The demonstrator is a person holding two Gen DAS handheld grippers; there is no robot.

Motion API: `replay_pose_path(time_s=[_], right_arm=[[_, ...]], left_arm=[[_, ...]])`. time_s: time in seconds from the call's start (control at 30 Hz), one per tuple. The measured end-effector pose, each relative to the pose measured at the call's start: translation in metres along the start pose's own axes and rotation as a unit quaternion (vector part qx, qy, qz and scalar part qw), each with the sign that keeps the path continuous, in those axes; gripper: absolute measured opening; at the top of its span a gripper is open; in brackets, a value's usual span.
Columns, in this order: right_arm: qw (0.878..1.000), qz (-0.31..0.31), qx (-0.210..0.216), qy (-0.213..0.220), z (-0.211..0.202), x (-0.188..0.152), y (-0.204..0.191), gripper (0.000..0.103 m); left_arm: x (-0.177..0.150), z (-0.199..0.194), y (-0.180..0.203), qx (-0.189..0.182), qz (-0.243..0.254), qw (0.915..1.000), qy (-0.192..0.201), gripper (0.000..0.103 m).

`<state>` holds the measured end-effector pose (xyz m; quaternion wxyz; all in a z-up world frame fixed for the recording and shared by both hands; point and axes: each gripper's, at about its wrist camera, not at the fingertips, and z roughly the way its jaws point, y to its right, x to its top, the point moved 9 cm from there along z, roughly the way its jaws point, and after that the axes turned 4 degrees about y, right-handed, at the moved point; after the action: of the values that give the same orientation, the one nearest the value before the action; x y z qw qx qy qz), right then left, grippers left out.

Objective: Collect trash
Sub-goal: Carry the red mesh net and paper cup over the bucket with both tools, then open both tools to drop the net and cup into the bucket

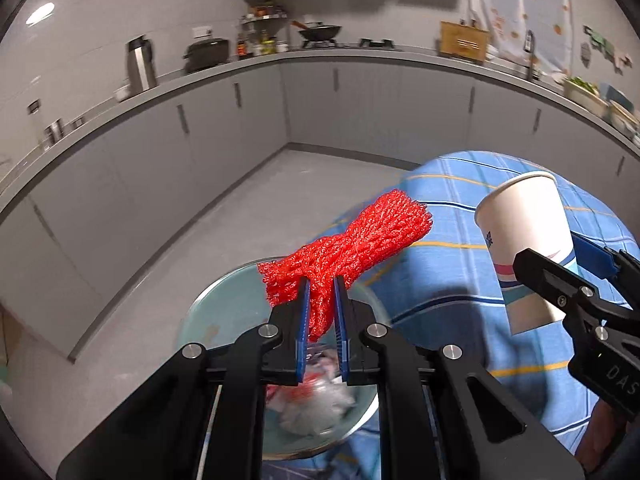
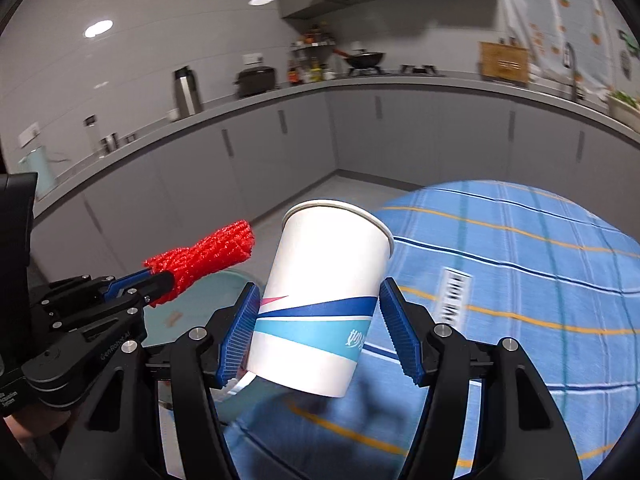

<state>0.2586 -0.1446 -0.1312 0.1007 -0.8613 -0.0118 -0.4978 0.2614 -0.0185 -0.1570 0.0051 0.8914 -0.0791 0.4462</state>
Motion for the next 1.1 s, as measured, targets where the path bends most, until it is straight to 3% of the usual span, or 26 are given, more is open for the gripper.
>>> replay_pose_path(time_s=[0.33, 0.63, 0.73, 0.8, 0.87, 0.97, 1.1], right_arm=[[0.996, -0.050, 0.073, -0.009, 0.024, 0.005, -0.073, 0.062], [0.991, -0.074, 0.113, -0.019, 0.048, -0.004, -0.109, 0.063], [0.990, -0.068, 0.119, -0.018, 0.053, -0.007, -0.108, 0.069], [0.991, -0.057, 0.117, -0.017, 0.053, -0.006, -0.101, 0.073], [0.993, -0.047, 0.110, -0.013, 0.050, -0.004, -0.092, 0.076], [0.994, -0.034, 0.106, -0.007, 0.042, -0.001, -0.084, 0.076], [0.996, -0.031, 0.085, 0.018, 0.017, 0.006, -0.072, 0.077]], left_arm=[[-0.015, -0.010, -0.061, 0.049, -0.037, 0.9980, -0.009, 0.012], [-0.035, -0.002, -0.084, 0.059, -0.063, 0.9959, -0.026, 0.016], [-0.040, 0.000, -0.086, 0.065, -0.066, 0.9952, -0.031, 0.025], [-0.042, 0.001, -0.088, 0.070, -0.066, 0.9948, -0.033, 0.043], [-0.042, 0.001, -0.091, 0.080, -0.067, 0.9941, -0.031, 0.053], [-0.044, -0.004, -0.092, 0.083, -0.070, 0.9937, -0.029, 0.054], [-0.036, -0.025, -0.090, 0.105, -0.066, 0.9923, 0.005, 0.075]])
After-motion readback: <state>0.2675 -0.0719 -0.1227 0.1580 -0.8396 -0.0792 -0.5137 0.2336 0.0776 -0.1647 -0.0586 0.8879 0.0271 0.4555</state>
